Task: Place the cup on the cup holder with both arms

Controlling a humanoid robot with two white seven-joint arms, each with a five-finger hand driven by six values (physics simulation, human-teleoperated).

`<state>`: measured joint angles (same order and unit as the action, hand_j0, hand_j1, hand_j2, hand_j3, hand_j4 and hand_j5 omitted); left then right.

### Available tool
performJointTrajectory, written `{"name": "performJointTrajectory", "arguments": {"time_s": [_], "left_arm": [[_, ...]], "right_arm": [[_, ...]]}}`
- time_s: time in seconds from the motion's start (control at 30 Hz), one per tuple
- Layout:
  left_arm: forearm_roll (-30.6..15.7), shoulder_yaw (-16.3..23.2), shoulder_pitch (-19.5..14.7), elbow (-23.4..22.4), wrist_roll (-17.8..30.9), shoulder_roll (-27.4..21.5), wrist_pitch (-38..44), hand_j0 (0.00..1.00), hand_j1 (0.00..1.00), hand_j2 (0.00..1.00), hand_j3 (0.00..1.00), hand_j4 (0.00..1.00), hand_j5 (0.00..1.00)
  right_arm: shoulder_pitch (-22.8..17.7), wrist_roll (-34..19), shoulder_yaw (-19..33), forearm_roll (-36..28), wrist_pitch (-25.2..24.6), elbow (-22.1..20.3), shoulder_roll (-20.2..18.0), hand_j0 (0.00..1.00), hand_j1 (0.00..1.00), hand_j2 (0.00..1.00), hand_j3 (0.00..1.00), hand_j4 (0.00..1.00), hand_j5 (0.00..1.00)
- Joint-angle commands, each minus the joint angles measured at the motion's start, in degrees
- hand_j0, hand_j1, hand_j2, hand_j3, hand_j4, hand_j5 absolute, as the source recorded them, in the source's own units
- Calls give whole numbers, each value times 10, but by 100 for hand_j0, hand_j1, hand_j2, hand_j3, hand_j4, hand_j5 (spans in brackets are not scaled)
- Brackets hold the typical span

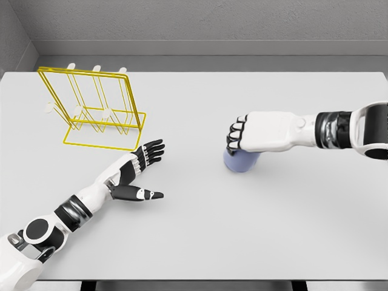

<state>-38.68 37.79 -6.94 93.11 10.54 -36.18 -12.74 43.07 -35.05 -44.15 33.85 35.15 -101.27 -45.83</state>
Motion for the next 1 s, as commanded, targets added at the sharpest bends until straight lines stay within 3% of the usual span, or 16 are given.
{"name": "performJointTrajectory", "arguments": {"time_s": [0.0, 0.53, 0.83, 0.87, 0.9, 0.93, 0.97], "left_arm": [[-2, 0, 0, 1, 0, 0, 0, 100, 100, 100, 100, 100, 100], [-1, 0, -1, -4, 0, 3, 0, 100, 100, 100, 100, 100, 100], [-1, 0, 0, -4, 0, 3, 0, 100, 100, 100, 100, 100, 100], [-1, 0, 0, -4, 0, 3, 0, 100, 100, 100, 100, 100, 100], [-1, -1, 0, -4, 0, 3, 0, 100, 100, 100, 100, 100, 100], [-1, -1, 0, -4, 0, 3, 0, 100, 100, 100, 100, 100, 100], [-1, 0, 0, -4, 0, 3, 0, 100, 100, 100, 100, 100, 100]], "right_arm": [[0, 1, -3, -5, -2, 0, 11, 44, 44, 44, 44, 44, 44], [9, 1, -55, -5, -2, -1, 95, 44, 44, 44, 44, 44, 44], [11, 1, -56, -4, -2, 0, 104, 45, 45, 45, 45, 45, 45], [10, 1, -56, -4, -2, 0, 104, 50, 50, 50, 50, 50, 50], [10, 1, -56, -3, -2, 0, 104, 69, 69, 69, 69, 69, 69], [9, 1, -56, -2, -2, 0, 104, 96, 96, 96, 96, 96, 96], [9, 1, -56, 0, -2, 0, 104, 100, 100, 100, 100, 100, 100]]}}
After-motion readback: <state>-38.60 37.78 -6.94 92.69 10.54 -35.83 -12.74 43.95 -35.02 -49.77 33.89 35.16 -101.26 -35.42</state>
